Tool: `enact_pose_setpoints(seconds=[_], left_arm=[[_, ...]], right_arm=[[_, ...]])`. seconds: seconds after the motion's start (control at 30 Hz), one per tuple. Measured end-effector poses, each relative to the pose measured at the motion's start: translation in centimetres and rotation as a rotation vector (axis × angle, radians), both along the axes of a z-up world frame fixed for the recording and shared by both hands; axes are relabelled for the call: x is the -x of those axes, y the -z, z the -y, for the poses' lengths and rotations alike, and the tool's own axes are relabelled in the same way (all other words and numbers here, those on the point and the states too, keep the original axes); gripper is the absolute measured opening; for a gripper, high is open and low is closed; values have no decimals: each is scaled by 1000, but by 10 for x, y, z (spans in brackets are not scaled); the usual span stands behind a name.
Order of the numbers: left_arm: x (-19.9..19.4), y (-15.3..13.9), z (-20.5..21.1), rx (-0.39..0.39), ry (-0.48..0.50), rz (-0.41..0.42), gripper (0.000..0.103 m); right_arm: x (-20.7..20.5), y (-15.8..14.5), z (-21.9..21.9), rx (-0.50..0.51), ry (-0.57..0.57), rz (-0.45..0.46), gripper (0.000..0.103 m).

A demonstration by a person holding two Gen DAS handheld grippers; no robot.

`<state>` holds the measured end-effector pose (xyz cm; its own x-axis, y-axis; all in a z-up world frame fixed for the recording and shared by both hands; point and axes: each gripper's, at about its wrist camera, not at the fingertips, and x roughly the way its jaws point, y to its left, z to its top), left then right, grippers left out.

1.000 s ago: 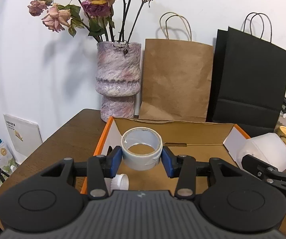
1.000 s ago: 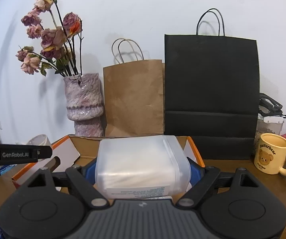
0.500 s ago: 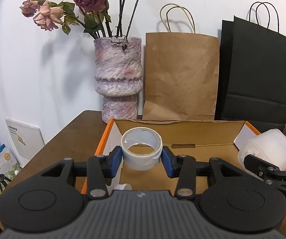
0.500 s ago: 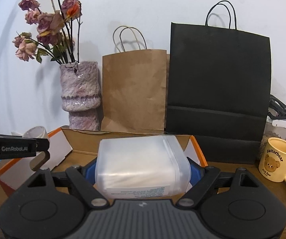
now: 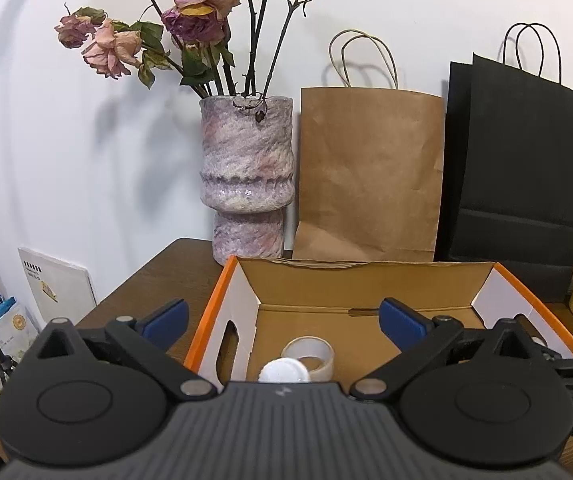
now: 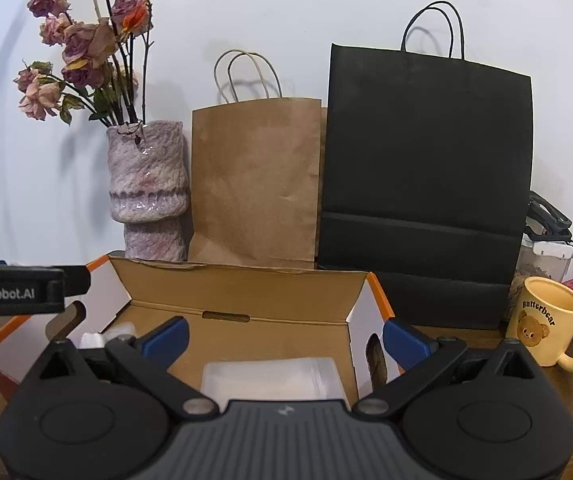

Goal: Organize rigid objects
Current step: 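Lower the tape roll and frosted box into the red box and open both tools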

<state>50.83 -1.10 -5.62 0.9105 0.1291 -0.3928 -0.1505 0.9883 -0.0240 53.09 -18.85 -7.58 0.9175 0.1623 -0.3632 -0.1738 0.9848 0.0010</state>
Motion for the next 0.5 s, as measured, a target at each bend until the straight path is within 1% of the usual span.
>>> enact_pose_setpoints(seconds=[0.23, 0.5], left_arm=[[0, 0, 0, 4, -3, -9, 103], [6, -3, -2, 17, 8, 2, 103]], right_arm=[[0, 0, 1, -2, 4, -1, 103], [3, -1, 3, -5, 3, 4, 103]])
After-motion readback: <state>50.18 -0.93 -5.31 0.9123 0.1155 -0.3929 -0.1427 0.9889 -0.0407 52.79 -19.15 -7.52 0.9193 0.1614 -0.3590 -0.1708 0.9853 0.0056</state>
